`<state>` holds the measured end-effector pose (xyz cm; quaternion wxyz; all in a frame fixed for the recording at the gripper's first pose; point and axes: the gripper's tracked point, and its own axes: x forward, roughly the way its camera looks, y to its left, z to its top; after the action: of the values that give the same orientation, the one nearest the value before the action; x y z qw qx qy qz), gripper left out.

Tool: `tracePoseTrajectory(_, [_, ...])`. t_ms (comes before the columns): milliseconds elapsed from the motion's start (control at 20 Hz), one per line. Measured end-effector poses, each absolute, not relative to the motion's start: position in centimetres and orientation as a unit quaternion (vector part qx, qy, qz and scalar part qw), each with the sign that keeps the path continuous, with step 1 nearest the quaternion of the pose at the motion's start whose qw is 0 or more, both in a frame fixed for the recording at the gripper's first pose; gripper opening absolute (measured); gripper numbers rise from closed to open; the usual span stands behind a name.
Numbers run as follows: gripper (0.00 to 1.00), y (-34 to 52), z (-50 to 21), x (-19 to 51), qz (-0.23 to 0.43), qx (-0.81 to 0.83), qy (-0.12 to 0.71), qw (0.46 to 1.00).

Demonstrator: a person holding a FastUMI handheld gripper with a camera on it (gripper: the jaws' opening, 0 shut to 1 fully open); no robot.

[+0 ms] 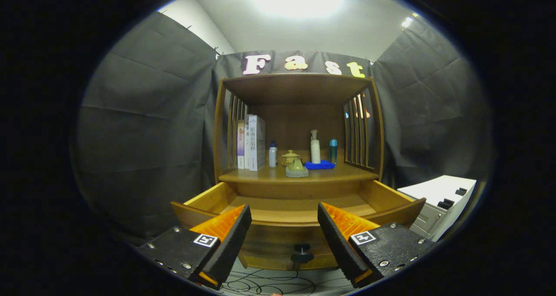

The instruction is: Pull open the drawer, take out the items inside it, and place them on the countertop above the cabinet.

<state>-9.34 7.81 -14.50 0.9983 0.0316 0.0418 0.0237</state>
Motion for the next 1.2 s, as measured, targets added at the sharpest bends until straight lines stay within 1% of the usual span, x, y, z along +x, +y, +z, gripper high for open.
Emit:
tracePoseTrajectory(150, [0.95,6.9,-18.1,-9.1,0.01,0.016,0.067,0.998])
tracePoseTrajectory(350, [0.95,6.1,-20.6,-7.8,-0.002,0.015,0.088,0.996])
tracePoseTrajectory(600, [0.96,4.2,-21.3,-5.9,-0.013,0.023,0.095,0.995])
tracePoseTrajectory(700, [0.95,4.1,-21.1,-5.6,-0.015,0.033,0.08,0.996])
tracePoseTrajectory(1200, [0.95,3.7,-21.1,-3.8,0.007,0.054,0.104,0.993])
